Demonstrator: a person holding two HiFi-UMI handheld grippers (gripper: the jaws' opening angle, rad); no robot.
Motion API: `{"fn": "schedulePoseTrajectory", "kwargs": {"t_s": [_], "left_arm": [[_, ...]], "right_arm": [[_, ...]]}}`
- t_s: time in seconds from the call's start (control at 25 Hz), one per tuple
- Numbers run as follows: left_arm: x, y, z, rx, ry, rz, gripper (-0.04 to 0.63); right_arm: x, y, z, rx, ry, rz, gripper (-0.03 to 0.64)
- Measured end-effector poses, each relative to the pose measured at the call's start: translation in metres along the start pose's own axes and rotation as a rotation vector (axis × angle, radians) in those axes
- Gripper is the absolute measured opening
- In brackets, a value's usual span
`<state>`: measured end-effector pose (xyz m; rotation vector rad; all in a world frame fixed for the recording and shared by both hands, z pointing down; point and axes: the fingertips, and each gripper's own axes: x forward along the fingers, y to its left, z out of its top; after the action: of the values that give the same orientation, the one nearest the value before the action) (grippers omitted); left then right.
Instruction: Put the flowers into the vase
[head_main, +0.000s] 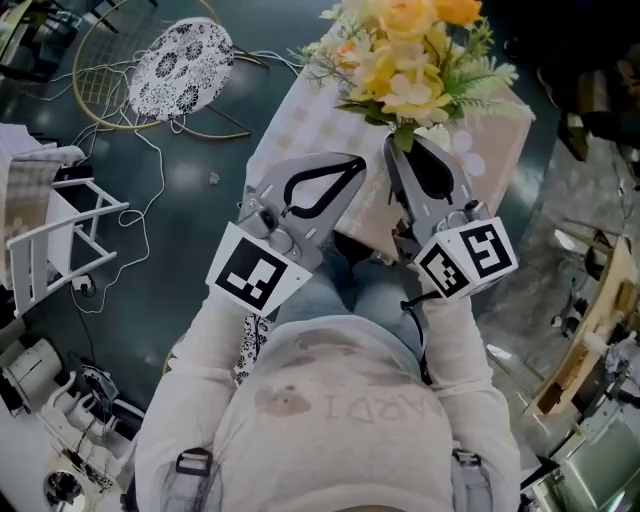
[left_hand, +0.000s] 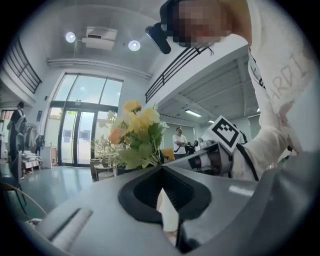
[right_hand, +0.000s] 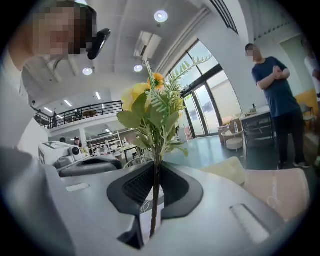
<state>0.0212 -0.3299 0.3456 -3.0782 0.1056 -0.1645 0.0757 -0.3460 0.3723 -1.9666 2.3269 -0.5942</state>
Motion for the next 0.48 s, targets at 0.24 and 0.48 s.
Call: {"fn": "schedulePoseTrajectory", "kwargs": {"t_s": [0.24, 0.48], "left_arm": [[0.044, -0.017, -0.010, 0.005, -0.026, -0.095, 0.003], [0.092, -0.018, -0.051, -0.047, 0.016, -0.188, 0.077]], "right_arm": [[-0.040, -0.018, 0.031, -0.067, -0.128, -0.084, 0.058], [-0.057, -0.041, 0.051, -0.095, -0.178, -0.142, 0.058]]}}
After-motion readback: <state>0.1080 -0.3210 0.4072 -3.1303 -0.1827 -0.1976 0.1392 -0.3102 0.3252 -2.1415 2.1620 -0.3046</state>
